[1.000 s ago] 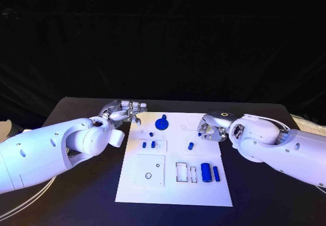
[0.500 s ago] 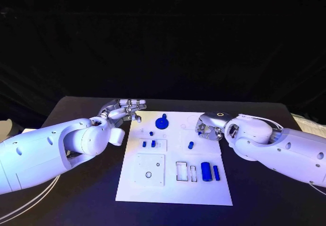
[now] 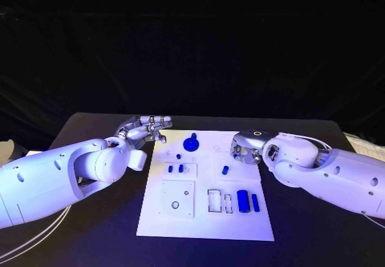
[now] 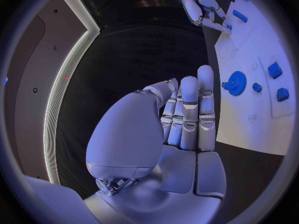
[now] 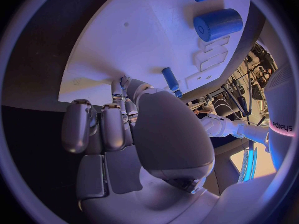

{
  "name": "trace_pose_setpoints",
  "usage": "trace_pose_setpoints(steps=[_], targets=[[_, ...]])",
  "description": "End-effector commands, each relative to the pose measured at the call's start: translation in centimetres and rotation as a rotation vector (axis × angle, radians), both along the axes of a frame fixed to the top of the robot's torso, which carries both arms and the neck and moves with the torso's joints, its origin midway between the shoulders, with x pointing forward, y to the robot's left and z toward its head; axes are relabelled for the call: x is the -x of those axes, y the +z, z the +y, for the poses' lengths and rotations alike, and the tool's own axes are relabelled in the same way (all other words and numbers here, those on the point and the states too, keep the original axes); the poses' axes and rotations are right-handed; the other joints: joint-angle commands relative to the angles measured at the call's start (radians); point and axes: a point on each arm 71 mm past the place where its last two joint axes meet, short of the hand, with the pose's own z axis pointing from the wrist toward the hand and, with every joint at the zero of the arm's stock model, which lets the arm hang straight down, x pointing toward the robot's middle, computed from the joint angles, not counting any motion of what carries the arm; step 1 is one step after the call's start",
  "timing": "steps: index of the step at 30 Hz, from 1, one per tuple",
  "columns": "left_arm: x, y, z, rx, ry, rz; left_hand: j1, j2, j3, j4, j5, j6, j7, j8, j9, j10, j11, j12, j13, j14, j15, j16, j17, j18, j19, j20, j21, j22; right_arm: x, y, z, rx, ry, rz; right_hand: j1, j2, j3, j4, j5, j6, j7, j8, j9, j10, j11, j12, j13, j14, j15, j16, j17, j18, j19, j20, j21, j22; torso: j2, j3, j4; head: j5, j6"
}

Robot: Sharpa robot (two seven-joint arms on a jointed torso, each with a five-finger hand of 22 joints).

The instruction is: Assemble the parts on the task board

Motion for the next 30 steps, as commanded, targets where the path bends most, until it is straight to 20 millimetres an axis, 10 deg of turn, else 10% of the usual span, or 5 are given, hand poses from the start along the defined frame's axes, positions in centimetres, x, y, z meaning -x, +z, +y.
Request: trace_pose_setpoints(steps=[1, 30], targets=[[0.1, 0.1, -0.1, 0.013, -0.003, -0.006, -0.006, 0.005, -0.004, -0.006, 0.002, 0.002, 0.001, 0.007, -0.002, 0.003, 0.000, 0.004, 0.001, -0.007, -0.002, 0.004, -0.001, 0.012, -0.004, -0.001, -0.006, -0.002, 0.5, -1.5, 0.1, 0.094, -0.001, 0.042, -0.002, 0.016, 0.014, -0.012, -0.006, 0.011, -0.002, 0.007, 0.003, 0.015, -0.004, 0.006, -0.003, 0.049, 0.002, 0.008, 0.005, 0.004, 0.008, 0.001, 0.007, 0.005, 0.000, -0.0002, -0.0012, 0.000, 0.000], [0.2, 0.2, -0.2, 0.021, -0.009, -0.016, -0.024, 0.003, -0.017, -0.011, 0.013, -0.007, 0.003, 0.011, -0.005, -0.010, 0.002, 0.017, 0.000, -0.011, 0.001, 0.010, -0.006, 0.010, -0.005, 0.001, -0.010, -0.003, 2.5, 2.7, 0.6, -0.135, 0.022, -0.157, -0.036, 0.003, 0.062, -0.050, -0.008, 0.012, 0.004, -0.003, 0.008, 0.024, -0.002, -0.007, -0.019, 0.050, 0.002, 0.012, 0.003, 0.002, 0.014, -0.002, 0.016, 0.017, 0.000, -0.0001, 0.0007, 0.003, -0.001]])
